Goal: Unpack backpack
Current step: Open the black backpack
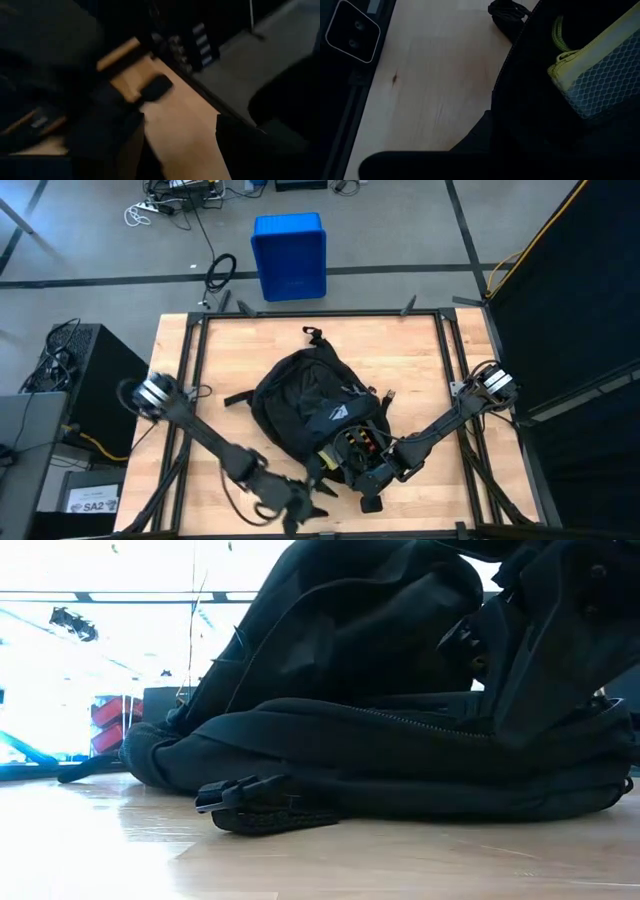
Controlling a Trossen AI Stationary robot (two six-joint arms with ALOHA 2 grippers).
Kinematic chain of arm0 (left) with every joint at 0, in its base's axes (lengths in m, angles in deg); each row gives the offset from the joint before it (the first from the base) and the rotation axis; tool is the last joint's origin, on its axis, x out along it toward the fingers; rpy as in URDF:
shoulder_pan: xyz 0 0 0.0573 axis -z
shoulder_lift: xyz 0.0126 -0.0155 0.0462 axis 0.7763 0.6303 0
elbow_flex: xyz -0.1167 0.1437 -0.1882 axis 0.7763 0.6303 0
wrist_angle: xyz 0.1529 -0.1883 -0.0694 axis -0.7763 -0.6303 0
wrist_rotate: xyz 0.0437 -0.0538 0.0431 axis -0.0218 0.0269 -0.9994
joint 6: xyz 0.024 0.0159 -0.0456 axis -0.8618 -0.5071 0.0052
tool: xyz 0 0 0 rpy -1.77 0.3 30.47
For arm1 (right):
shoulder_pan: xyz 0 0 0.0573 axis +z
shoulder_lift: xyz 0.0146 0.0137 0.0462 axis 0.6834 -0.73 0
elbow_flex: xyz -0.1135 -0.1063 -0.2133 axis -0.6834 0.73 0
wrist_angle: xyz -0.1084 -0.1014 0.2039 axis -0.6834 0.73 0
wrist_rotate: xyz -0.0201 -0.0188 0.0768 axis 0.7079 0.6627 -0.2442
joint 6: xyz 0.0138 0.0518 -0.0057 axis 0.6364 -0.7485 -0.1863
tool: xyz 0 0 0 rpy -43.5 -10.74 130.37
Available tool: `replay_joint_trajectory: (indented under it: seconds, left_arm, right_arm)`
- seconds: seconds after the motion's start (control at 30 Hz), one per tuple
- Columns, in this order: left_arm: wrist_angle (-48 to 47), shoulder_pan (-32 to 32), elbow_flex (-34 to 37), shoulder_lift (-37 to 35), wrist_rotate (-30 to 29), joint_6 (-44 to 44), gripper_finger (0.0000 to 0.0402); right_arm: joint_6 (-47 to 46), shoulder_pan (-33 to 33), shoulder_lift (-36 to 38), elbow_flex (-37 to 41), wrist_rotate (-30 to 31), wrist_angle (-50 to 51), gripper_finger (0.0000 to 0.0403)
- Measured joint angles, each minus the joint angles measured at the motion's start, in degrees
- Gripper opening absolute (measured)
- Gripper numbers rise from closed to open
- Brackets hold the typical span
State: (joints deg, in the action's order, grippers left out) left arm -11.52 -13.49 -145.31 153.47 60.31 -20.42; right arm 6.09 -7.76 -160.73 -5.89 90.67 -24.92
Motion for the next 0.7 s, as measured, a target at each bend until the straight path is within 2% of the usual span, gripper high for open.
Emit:
replay_joint_trajectory:
  seconds: [0.17,0.47,0.7]
  left_arm:
    - [-1.42,-2.28,-3.37,6.89,-0.09,3.52,0.0213]
    - [-15.72,-11.28,-2.73,6.80,-7.06,13.04,0.0213]
    - [-13.09,-14.88,-2.70,6.41,-7.05,12.95,0.0213]
  right_arm:
    - [-0.98,-0.02,0.00,0.00,0.02,-0.44,0.0003]
    - [-1.22,0.15,0.00,0.00,-0.52,-0.25,0.0002]
    - [-1.28,0.13,0.00,0.02,-0.73,0.08,0.0001]
